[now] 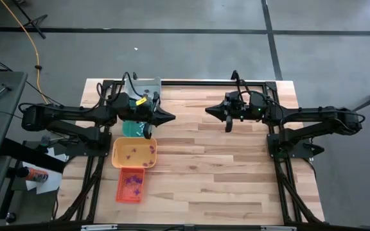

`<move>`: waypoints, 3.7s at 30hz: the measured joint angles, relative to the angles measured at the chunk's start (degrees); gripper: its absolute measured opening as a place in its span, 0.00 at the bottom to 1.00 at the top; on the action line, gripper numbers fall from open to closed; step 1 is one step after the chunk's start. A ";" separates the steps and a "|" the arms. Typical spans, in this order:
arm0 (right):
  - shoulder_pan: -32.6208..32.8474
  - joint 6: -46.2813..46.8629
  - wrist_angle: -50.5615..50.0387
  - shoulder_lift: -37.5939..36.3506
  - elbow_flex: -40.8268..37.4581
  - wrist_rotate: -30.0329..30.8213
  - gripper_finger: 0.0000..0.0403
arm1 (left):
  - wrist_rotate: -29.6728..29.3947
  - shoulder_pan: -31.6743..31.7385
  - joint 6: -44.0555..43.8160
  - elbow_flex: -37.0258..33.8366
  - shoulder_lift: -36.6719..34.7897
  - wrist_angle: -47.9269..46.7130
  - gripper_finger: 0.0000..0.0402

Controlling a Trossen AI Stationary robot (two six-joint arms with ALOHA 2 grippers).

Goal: Sort Halloween decoration
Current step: Put the purple spider toy in the orange bin

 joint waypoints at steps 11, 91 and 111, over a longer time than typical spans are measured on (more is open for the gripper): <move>-1.98 2.77 -39.07 6.64 13.30 23.21 0.11 | -0.02 0.15 -1.99 0.00 0.00 0.09 0.00; 0.32 -13.24 -6.08 -0.90 4.89 -5.14 0.00 | -0.04 3.17 2.56 0.00 0.00 0.05 0.00; 0.92 -10.30 4.79 -0.96 0.85 -5.73 0.00 | -0.04 3.17 2.51 0.00 0.00 0.00 0.00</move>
